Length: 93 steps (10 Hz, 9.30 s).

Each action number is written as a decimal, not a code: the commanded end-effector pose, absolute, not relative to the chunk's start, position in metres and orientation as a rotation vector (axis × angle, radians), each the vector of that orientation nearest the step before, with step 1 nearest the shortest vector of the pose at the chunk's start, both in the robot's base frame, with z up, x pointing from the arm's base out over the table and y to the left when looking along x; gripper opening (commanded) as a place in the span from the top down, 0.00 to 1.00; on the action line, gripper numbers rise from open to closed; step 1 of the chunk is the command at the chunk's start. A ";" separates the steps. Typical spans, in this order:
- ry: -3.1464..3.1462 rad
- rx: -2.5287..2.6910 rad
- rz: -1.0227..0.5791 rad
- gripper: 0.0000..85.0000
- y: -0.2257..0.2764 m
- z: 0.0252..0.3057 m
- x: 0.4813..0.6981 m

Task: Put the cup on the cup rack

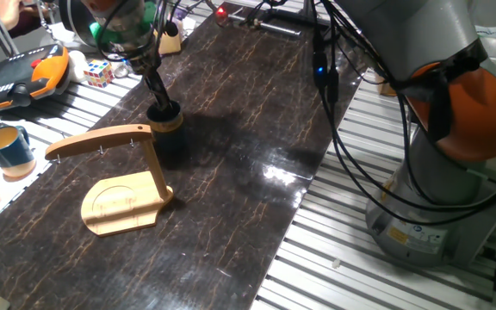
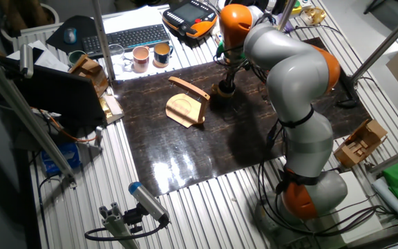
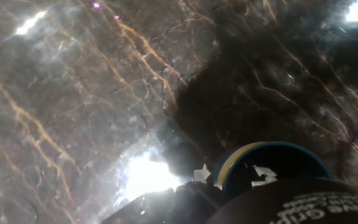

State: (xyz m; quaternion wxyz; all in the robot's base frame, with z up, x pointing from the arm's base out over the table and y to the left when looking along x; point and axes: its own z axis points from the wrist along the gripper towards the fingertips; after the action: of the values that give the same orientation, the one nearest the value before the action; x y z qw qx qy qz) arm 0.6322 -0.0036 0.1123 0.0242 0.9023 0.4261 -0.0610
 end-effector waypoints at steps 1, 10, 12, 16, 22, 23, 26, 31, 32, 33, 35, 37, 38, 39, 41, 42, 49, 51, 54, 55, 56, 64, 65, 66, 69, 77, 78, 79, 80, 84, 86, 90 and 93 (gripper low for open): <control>1.309 2.798 -0.187 0.57 -0.003 0.112 0.632; 1.291 2.788 -0.180 0.65 0.000 0.106 0.632; 1.289 2.785 -0.187 0.74 0.000 0.104 0.632; 1.299 2.767 -0.181 0.99 -0.001 0.101 0.633; 1.338 2.817 -0.130 0.99 -0.001 0.114 0.632; 1.337 2.821 -0.128 0.99 -0.001 0.116 0.632; 1.382 2.812 -0.098 0.99 0.000 0.129 0.628; 1.462 2.800 0.037 0.99 0.017 0.170 0.625; 1.467 2.800 0.041 0.99 0.022 0.176 0.627; 1.474 2.803 0.058 0.99 0.027 0.182 0.628; 1.485 2.801 0.097 0.99 0.040 0.193 0.630; 1.469 2.803 0.117 0.99 0.053 0.199 0.635; 1.460 2.807 0.130 0.99 0.057 0.201 0.637; 1.454 2.814 0.148 0.99 0.062 0.204 0.639; 1.447 2.834 0.166 0.99 0.071 0.205 0.641; 1.449 2.840 0.177 0.99 0.075 0.206 0.643; 1.475 2.861 0.306 0.99 0.090 0.202 0.652; 1.471 2.866 0.308 0.99 0.094 0.203 0.653; 1.456 2.889 0.325 0.99 0.100 0.205 0.653; 1.454 2.893 0.334 0.99 0.102 0.206 0.652; 1.453 2.893 0.343 0.99 0.105 0.208 0.650; 1.434 2.895 0.362 0.99 0.117 0.201 0.647; 1.433 2.898 0.364 0.99 0.117 0.201 0.647; 1.433 2.898 0.364 0.99 0.117 0.201 0.647; 1.445 2.905 0.275 0.99 0.117 0.201 0.647; 1.598 2.780 0.185 0.99 0.117 0.201 0.647; 1.587 2.787 0.226 0.99 0.117 0.201 0.647; 1.578 2.797 0.233 0.99 0.119 0.198 0.650; 1.571 2.813 0.252 0.99 0.121 0.196 0.651; 1.577 2.848 0.316 0.99 0.121 0.195 0.658; 1.621 2.837 0.379 0.99 0.123 0.197 0.659; 1.673 2.830 0.466 0.99 0.124 0.205 0.666; 1.733 2.806 0.506 0.99 0.128 0.207 0.668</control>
State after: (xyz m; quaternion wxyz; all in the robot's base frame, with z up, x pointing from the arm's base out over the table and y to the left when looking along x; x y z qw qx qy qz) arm 0.6680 0.1277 0.2076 -0.0969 0.8362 0.5182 0.1511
